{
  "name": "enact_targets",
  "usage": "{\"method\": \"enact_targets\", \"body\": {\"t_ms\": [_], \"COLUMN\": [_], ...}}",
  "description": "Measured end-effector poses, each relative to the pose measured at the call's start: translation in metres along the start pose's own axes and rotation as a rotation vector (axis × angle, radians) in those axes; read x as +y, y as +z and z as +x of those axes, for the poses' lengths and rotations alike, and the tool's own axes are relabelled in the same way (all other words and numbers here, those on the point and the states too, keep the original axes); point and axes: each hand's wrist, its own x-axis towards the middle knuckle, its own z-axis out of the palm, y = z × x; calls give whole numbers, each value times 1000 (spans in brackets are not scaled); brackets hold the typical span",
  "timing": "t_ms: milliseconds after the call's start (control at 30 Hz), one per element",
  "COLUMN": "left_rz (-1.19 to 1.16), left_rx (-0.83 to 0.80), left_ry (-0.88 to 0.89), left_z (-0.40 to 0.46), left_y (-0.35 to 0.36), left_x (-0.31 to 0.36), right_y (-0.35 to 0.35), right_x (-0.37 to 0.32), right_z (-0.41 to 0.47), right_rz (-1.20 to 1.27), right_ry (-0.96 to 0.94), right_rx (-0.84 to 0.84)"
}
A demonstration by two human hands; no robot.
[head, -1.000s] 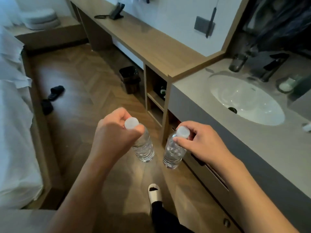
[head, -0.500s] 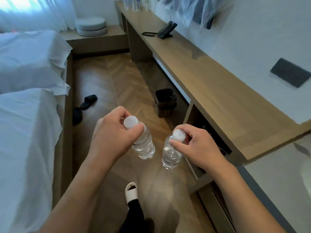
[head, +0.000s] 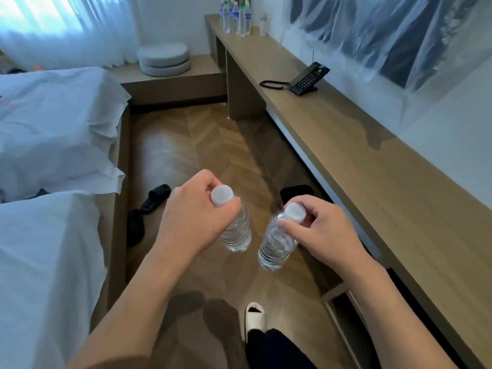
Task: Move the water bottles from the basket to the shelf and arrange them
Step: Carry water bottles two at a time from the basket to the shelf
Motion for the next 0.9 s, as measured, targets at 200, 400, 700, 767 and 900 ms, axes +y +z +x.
{"method": "enact_targets", "body": {"t_ms": [200, 400, 700, 767, 900], "left_rz": [47, 17, 6, 13, 5], "left_rx": [-13, 24, 65, 7, -47], "left_ry": [-17, -48, -77, -38, 68], "left_z": [168, 331, 573, 635, 749], "left_y": [25, 3, 12, 16, 12], "left_x": [-51, -73, -156, -170, -173], "right_y": [43, 60, 126, 138, 143], "right_x": [12, -7, -24, -28, -46], "right_z": [189, 365, 616, 671, 772], "right_rz": [-26, -56, -69, -90, -70], "right_ry": [-38, -75, -24, 10, 65], "right_rx": [-29, -27, 35, 94, 224]}}
